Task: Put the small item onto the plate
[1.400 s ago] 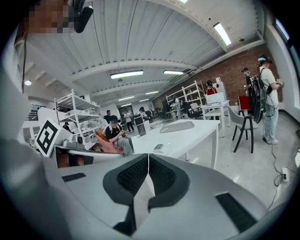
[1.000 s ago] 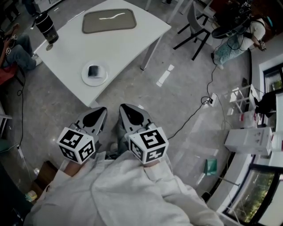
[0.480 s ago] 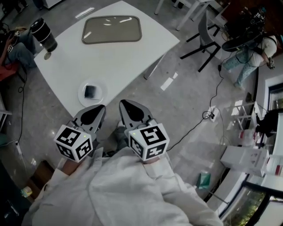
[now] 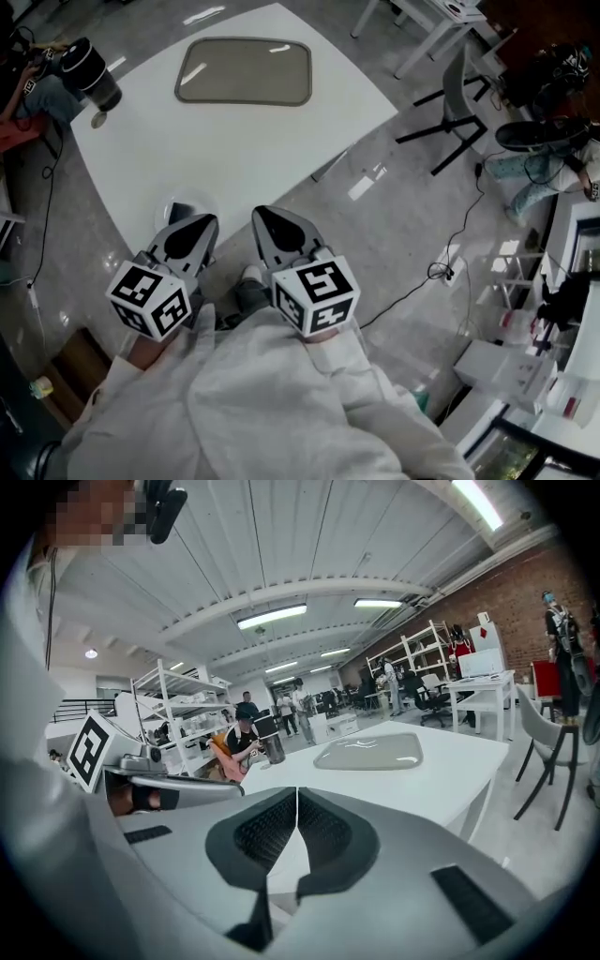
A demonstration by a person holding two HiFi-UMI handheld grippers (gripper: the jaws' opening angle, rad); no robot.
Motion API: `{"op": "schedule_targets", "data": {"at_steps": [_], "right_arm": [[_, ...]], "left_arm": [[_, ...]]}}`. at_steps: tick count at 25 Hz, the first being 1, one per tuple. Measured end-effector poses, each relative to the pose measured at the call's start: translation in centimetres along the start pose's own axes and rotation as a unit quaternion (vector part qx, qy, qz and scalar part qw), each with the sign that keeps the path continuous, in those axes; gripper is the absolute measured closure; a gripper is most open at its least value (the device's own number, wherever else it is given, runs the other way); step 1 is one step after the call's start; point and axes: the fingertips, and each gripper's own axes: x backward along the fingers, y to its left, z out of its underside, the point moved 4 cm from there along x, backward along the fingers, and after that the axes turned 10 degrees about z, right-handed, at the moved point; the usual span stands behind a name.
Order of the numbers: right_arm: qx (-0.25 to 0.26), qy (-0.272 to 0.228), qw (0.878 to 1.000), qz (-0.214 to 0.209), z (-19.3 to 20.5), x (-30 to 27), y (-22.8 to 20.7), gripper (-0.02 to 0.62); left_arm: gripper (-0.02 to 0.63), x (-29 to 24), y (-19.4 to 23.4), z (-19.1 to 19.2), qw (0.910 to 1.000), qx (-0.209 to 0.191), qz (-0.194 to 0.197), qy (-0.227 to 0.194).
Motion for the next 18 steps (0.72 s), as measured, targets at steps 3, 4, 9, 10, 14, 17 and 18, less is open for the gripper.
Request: {"op": "schedule_targets", "data": {"at_steps": [3,4,9,10,14,17,18], "right_arm": [[0.000,0.007,1.000,-0.013,-0.1,-0.7,-0.5,0.580],[0.000,0.010,1.000,-0.018,0.0,-1.0,-0.5,0.580],[0.000,0.021,0.999,-0.032,0.7,-1.7,0.0,0.580],[0.000,0.023,0.999,-0.033,0.9,-1.7,0.1,0.580],[0.000,0.031,0.999,-0.037,1.5,-2.0,0.5,0.580],[0.003,0.037,0.999,-0.039,1.6,-2.0,1.3,0.580],[0.003,0.039,0.998,-0.040,1.5,-2.2,1.5,0.580]], "left_arm": [[0.596,-0.8,0.4,-0.1,0.9999,0.009,-0.006,-0.004],[0.596,-0.9,0.6,0.1,0.9999,0.012,-0.008,-0.003],[0.596,-0.5,1.5,0.5,0.9996,0.022,-0.018,-0.003],[0.596,-0.4,1.7,0.5,0.9995,0.023,-0.021,-0.003],[0.595,0.2,2.4,1.1,0.9990,0.032,-0.030,-0.001],[0.595,0.7,2.6,1.3,0.9989,0.038,-0.027,0.002],[0.596,0.8,2.6,1.1,0.9990,0.038,-0.025,0.001]]}}
